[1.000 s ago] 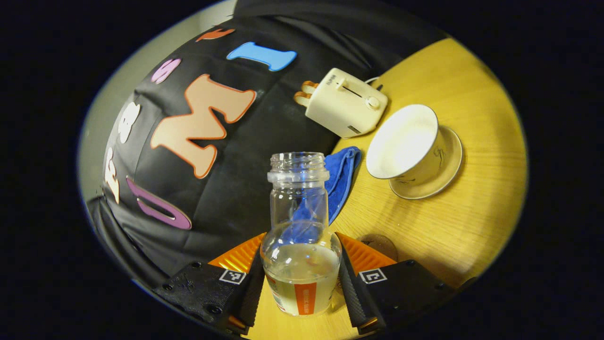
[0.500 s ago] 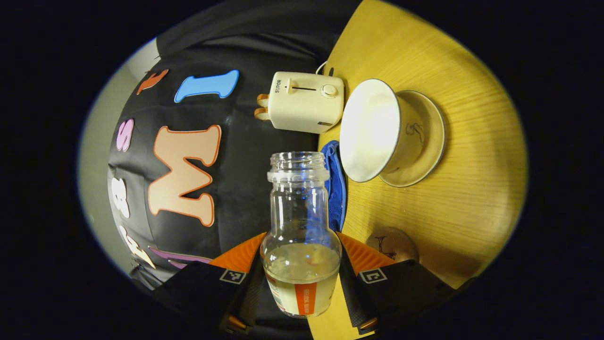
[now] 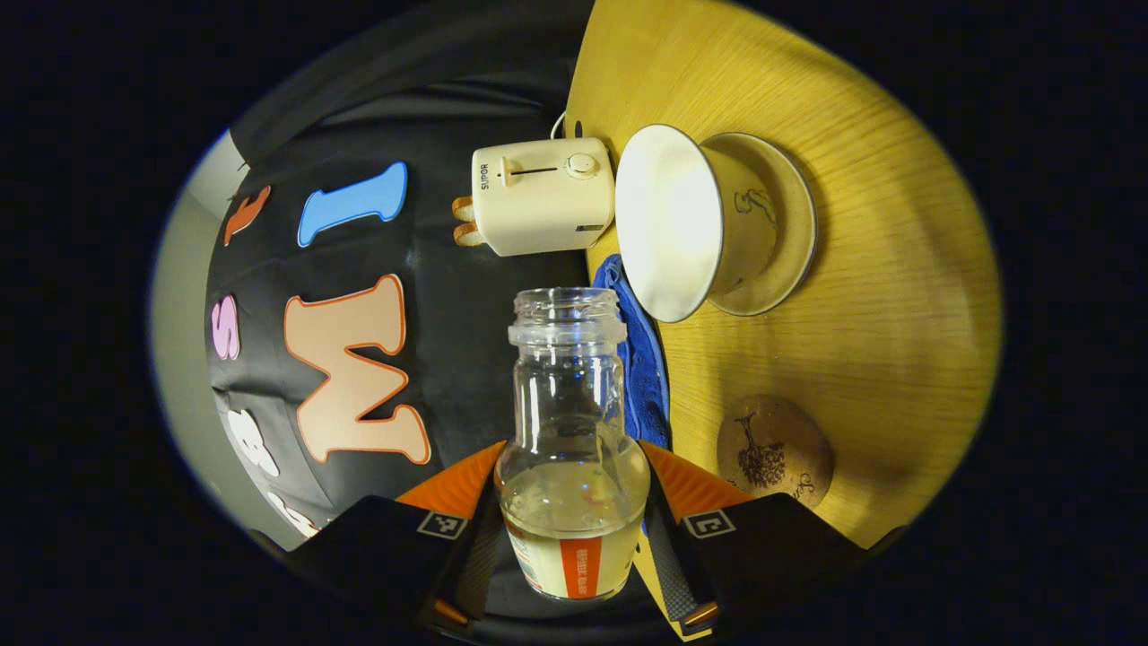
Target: Open the teacup lid with one hand, grasp the water bottle and pour water into the teacup with the other hand; after pouring, place the water bottle on the coaster and then close the teacup lid.
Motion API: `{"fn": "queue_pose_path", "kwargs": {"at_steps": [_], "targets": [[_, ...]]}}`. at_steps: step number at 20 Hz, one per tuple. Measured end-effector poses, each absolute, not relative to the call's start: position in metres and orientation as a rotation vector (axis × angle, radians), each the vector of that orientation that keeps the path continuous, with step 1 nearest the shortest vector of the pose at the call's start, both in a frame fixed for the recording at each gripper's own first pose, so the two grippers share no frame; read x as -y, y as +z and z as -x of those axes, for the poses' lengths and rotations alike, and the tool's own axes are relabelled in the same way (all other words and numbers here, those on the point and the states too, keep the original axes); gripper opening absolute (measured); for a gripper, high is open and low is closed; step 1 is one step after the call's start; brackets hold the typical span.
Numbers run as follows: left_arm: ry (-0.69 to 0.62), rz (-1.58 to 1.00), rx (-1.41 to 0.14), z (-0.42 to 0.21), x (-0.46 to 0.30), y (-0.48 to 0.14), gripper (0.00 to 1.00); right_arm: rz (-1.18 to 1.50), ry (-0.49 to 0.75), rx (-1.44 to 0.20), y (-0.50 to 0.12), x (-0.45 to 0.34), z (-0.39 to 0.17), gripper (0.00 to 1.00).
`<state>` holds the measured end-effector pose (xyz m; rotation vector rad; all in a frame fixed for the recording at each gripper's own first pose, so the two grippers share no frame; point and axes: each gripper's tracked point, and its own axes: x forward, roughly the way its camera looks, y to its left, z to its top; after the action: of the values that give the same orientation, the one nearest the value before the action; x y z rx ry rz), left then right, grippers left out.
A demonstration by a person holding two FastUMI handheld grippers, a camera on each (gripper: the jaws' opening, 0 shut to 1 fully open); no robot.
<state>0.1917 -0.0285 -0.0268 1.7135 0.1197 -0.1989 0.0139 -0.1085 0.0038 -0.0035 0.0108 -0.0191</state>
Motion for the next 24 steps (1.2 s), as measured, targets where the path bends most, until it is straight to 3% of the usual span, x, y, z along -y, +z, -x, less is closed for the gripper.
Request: {"fn": "queue_pose_path", "kwargs": {"at_steps": [24], "targets": [[-0.19,-2.125,-0.034,-0.188,0.042,0.001,0.71,0.005,-0.018,-0.01,0.005,0.108,-0.014,0.34]]}}
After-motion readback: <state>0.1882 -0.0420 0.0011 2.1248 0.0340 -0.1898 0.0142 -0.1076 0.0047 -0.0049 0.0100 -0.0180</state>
